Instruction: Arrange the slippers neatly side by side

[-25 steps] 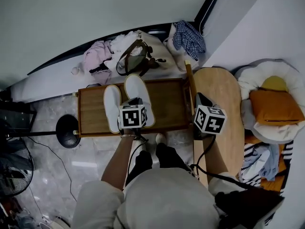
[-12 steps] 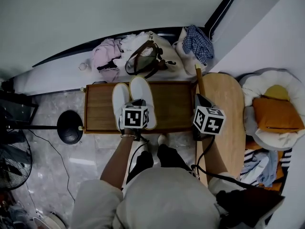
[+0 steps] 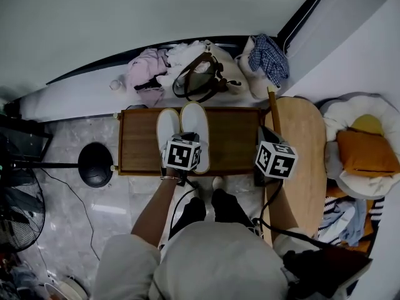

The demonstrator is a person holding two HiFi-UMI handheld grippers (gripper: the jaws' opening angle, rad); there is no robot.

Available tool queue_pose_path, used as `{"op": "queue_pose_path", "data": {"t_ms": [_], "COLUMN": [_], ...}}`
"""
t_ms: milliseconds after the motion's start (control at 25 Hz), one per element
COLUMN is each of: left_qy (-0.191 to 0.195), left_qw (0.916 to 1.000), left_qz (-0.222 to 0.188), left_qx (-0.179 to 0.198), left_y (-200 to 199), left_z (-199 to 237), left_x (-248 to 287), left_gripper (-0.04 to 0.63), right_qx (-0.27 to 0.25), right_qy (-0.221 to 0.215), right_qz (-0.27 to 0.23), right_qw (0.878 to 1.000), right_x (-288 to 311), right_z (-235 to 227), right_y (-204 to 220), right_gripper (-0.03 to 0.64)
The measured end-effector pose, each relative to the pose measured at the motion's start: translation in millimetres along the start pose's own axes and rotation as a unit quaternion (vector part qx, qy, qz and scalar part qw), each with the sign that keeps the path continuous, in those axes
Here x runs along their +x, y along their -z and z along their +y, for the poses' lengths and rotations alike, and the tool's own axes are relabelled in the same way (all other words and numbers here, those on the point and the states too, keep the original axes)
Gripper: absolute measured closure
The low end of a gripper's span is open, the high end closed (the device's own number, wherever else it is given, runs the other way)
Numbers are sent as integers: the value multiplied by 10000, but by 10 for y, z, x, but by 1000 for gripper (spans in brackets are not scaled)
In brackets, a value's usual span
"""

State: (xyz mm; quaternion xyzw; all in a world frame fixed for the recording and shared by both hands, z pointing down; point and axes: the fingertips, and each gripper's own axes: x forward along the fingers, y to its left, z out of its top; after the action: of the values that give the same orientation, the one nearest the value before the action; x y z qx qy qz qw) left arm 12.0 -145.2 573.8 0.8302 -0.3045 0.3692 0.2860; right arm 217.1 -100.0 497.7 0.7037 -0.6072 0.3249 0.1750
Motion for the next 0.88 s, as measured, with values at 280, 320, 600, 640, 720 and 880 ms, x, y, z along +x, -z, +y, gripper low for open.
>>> {"op": "queue_pose_path", "data": {"t_ms": [280,320,600,640,720,880], "left_qy": [273,289,436,462,501,575], "left_qw": [9990,9989,9980,9978,9973,9962], "left_qz": [255,285,398,425,480,593], "left_qx": [231,241,205,214,245,273], "left_y": [71,83,147,162,191,248], "left_z": [36,50,80,79,79,76], "left_x": [73,88,197,217,250,315], "left_gripper": [568,568,568,568,568,568], "right_qx": [102,115,181,185,195,225], "right_qy": [85,101,197,202,211,242], "right_qz": [97,113,250,266,300,365], "right_qw": [9999,9998,9993,9993,9991,9988], "right_x": [86,103,202,215,237,266], "right_z": [138,147,193,199,209,204], "right_y": [80,92,172,184,212,263], "right_gripper": [583,583,583,583,583,583]}}
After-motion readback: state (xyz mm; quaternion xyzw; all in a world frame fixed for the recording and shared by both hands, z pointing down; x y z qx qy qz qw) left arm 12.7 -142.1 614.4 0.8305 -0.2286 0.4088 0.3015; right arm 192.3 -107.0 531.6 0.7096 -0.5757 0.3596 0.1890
